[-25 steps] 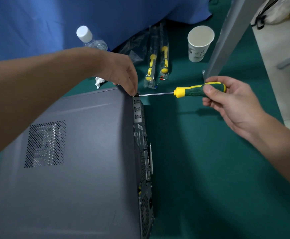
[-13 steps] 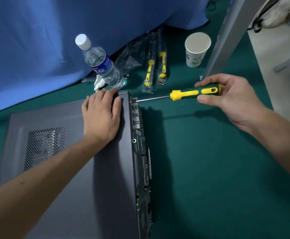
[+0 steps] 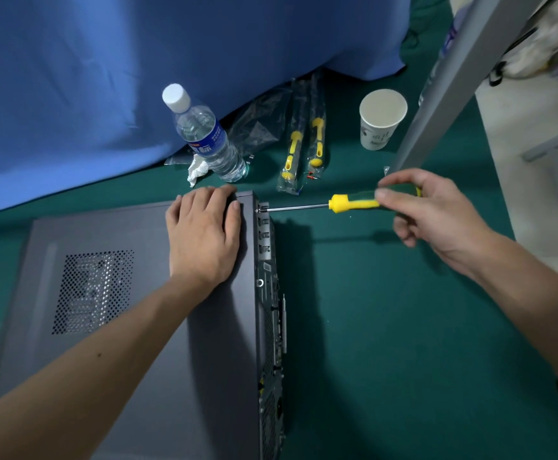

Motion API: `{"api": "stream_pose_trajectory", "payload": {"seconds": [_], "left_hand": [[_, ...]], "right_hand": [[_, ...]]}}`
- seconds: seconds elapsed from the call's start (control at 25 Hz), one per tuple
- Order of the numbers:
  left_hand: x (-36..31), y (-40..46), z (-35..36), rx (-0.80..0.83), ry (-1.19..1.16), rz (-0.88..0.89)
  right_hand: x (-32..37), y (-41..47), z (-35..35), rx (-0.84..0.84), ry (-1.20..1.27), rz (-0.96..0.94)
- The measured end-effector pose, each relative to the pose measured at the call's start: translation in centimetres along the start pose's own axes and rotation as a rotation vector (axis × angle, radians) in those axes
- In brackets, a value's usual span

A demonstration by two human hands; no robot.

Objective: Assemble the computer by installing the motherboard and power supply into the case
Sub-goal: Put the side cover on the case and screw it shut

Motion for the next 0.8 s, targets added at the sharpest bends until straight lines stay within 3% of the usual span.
{"api": "stream_pose_trajectory", "payload": {"seconds": [0.12,0.24,0.32,0.48,0.64,0.8], "left_hand": [[0.0,-0.2,-0.1,-0.005,0.0,0.001],[-0.1,0.0,-0.4,-0.012,-0.005,-0.006],[-0.3,-0.1,-0.4,-0.013,-0.001,-0.008],[-0.1,-0.4,-0.4,-0.021,0.007,-0.006],[-0.3,0.0,-0.5,-0.025,0.01,-0.007],[-0.3,0.0,-0.5,-0.019,0.009,-0.016]], "right_hand": [[0.1,-0.1,0.0,-0.046,-0.135,0.028],[0.3,-0.3,0.5,0.063,0.078,0.146],[0.6,-0.3,0.0,0.049,0.065,0.09],[0.1,-0.4,-0.1,-0.019,-0.206,0.045],[1.1,0.0,0.0,0.092,-0.106,-0.024],[1.1,-0.1,0.2,0.04,-0.115,-0.03]]}}
Point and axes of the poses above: each hand's wrist, its own y-axis towards the middle knuckle, its own z-axis out of the palm, x = y × z, the point moved 6 cm from there along y, towards the middle knuckle, and after that the axes turned 12 degrees about -x, right-handed, at the moved point
